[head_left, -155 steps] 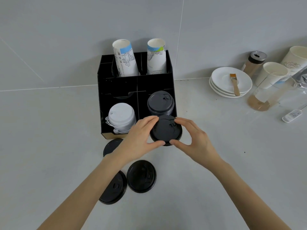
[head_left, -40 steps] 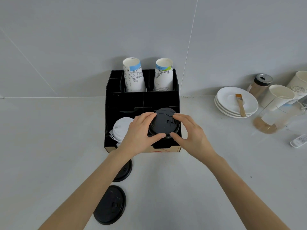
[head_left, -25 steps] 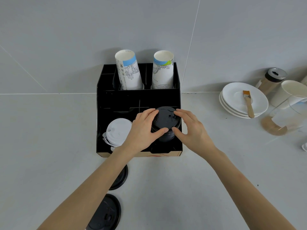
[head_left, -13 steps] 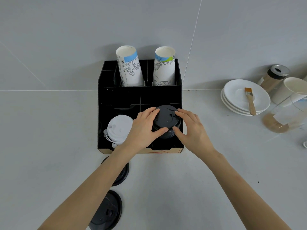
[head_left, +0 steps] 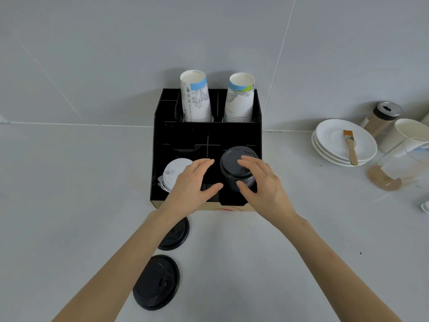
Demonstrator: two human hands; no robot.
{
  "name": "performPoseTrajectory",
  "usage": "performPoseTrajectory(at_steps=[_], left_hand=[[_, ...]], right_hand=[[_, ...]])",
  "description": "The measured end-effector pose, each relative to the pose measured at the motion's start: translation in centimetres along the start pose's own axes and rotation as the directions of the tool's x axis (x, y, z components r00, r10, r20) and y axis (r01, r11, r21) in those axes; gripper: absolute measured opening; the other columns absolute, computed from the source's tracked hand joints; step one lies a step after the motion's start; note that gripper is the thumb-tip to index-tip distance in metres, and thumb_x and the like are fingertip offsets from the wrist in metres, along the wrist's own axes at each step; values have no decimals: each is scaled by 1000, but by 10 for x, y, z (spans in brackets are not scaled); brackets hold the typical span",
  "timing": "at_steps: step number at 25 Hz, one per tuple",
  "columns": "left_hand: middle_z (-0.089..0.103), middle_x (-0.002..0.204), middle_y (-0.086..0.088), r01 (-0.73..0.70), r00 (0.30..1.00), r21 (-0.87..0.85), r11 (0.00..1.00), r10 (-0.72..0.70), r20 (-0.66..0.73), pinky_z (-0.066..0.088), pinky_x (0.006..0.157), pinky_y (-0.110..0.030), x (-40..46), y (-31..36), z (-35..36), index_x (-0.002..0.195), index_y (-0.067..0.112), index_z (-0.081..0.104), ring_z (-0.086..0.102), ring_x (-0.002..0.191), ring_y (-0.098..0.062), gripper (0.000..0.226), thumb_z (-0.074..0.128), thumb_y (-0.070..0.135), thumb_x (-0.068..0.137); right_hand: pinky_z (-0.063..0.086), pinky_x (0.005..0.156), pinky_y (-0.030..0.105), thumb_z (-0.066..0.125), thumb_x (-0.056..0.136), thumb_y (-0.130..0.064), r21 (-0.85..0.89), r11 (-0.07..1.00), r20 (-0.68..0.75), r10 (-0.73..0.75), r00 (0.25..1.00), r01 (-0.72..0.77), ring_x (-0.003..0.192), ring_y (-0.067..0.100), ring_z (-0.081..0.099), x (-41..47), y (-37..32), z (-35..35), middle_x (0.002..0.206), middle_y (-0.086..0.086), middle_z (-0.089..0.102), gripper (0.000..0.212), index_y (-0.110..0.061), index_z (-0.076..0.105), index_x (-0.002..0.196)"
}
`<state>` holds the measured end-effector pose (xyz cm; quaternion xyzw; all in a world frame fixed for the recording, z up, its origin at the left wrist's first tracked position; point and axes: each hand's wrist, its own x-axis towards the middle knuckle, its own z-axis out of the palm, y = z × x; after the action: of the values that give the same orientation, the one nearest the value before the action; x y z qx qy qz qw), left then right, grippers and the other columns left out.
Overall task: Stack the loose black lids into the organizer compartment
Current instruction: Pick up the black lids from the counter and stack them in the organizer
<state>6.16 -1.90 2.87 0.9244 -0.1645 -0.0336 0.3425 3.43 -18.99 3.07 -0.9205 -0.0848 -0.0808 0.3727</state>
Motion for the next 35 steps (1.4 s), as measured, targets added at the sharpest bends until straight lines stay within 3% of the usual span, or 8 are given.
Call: performPoseTrajectory(at_steps=[4, 8, 10, 12, 20, 23, 29, 35], left_hand=[[40, 139, -5, 91, 995, -23, 996, -91, -28, 30, 103, -32, -27, -19, -11, 130, 14, 35, 34, 127, -22, 54, 58, 27, 83], [44, 135, -7, 147, 988, -11, 989, -147, -49, 32, 97, -27, -59, -44, -18, 129, 14, 38, 42, 121, -23, 51, 59, 23, 83], [44, 135, -7, 199, 979, -15, 980, -200, -36, 32, 101, -30, -72, -54, -21, 129, 14, 39, 42, 122, -23, 52, 59, 27, 82], [45, 134, -7, 234, 972, -23, 972, -235, -22, 31, 101, -29, -84, -65, -23, 128, 16, 39, 44, 121, -22, 54, 57, 35, 80], [40, 138, -7, 353, 934, 16, 936, -353, 55, 31, 105, -35, -108, -98, -20, 131, 14, 36, 40, 125, -23, 54, 58, 26, 83], [38, 141, -7, 379, 919, 22, 925, -379, 110, 30, 107, -36, -109, -105, -18, 132, 14, 32, 37, 127, -23, 64, 59, 37, 79], [39, 141, -5, 392, 904, 80, 916, -400, 150, 29, 106, -38, -109, -114, -11, 134, 17, 31, 33, 128, -25, 93, 32, 66, 55], [38, 141, -1, 364, 915, 112, 925, -377, 142, 28, 105, -36, -109, -118, -7, 134, 20, 29, 30, 129, -23, 95, 28, 68, 52]], right_hand=[[27, 102, 22, 56, 84, -10, 10, 998, 78, -67, 995, 67, 126, 19, 40, -10, -14, 19, 133, 6, 49, 41, -12, 46, 123], [29, 104, 24, 55, 84, -9, 55, 992, 172, -119, 978, 111, 126, 16, 39, -21, -26, 41, 133, 5, 48, 42, -12, 44, 125], [30, 103, 25, 55, 84, -12, 69, 990, 209, -138, 968, 126, 125, 16, 40, -25, -30, 52, 133, 5, 49, 43, -13, 43, 125], [29, 103, 22, 54, 85, -14, 75, 991, 249, -127, 960, 112, 125, 16, 39, -28, -33, 64, 134, 3, 47, 43, -15, 41, 127], [29, 106, 27, 52, 87, -19, 63, 998, 391, -41, 919, 17, 126, 16, 36, -45, -35, 103, 136, 1, 42, 45, -17, 37, 129], [29, 109, 31, 53, 86, -20, 37, 999, 448, -3, 894, -15, 129, 16, 33, -47, -32, 115, 140, 1, 38, 49, -16, 33, 131], [28, 109, 30, 57, 83, -18, 41, 998, 463, 15, 886, -39, 129, 18, 33, -46, -32, 131, 141, 3, 34, 54, -15, 32, 131], [31, 108, 30, 57, 83, -15, 57, 997, 434, 31, 900, -61, 126, 19, 36, -46, -31, 136, 140, 3, 36, 53, -15, 34, 131]])
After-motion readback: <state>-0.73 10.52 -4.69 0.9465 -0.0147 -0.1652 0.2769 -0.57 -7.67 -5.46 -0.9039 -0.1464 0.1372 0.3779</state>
